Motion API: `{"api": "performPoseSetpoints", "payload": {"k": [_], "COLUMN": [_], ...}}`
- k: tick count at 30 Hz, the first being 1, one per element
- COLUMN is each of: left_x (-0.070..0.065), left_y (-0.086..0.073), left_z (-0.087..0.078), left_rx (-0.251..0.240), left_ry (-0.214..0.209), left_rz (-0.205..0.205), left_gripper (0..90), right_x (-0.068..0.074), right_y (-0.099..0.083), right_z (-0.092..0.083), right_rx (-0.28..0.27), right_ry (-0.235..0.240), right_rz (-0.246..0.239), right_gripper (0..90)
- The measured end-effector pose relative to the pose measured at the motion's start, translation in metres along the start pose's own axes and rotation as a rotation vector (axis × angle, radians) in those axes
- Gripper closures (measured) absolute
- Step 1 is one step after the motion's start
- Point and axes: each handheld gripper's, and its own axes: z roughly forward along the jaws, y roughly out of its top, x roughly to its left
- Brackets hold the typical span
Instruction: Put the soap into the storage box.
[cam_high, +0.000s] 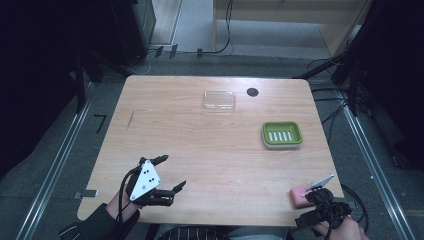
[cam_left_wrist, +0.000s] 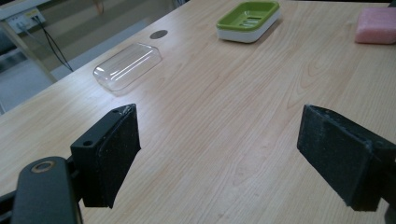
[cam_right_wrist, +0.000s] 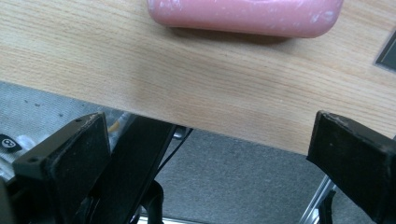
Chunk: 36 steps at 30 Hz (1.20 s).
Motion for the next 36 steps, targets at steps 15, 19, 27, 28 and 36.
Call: {"api": "performPoseSetpoints", "payload": {"k": [15, 19, 27, 28, 36], "left_x": [0.0, 0.0, 0.0, 0.0, 0.0], "left_y": [0.0, 0.0, 0.0, 0.0, 0.0], "left_z": [0.0, 0.0, 0.0, 0.0, 0.0], "left_rx": [0.004, 0.002, 0.008, 0.007, 0.008], "left_ry": [-0.002, -0.001, -0.003, -0.003, -0.004], "left_rz": [0.004, 0.001, 0.007, 0.007, 0.008], "left_gripper": [14.0, 14.0, 14.0, 14.0, 14.0], "right_x": [0.002, 0.001, -0.002, -0.002, -0.002], "right_y": [0.006, 0.011, 0.023, 0.024, 0.033], "right_z": [-0.005, -0.004, -0.006, -0.006, -0.006], "right_rx": [-0.077, -0.085, -0.099, -0.097, -0.105], "right_ry": [-0.004, 0.002, -0.007, -0.009, -0.008], "right_rz": [-0.009, -0.02, -0.016, -0.017, -0.02], "right_gripper": [0.0, 0.0, 0.0, 0.0, 0.0]}}
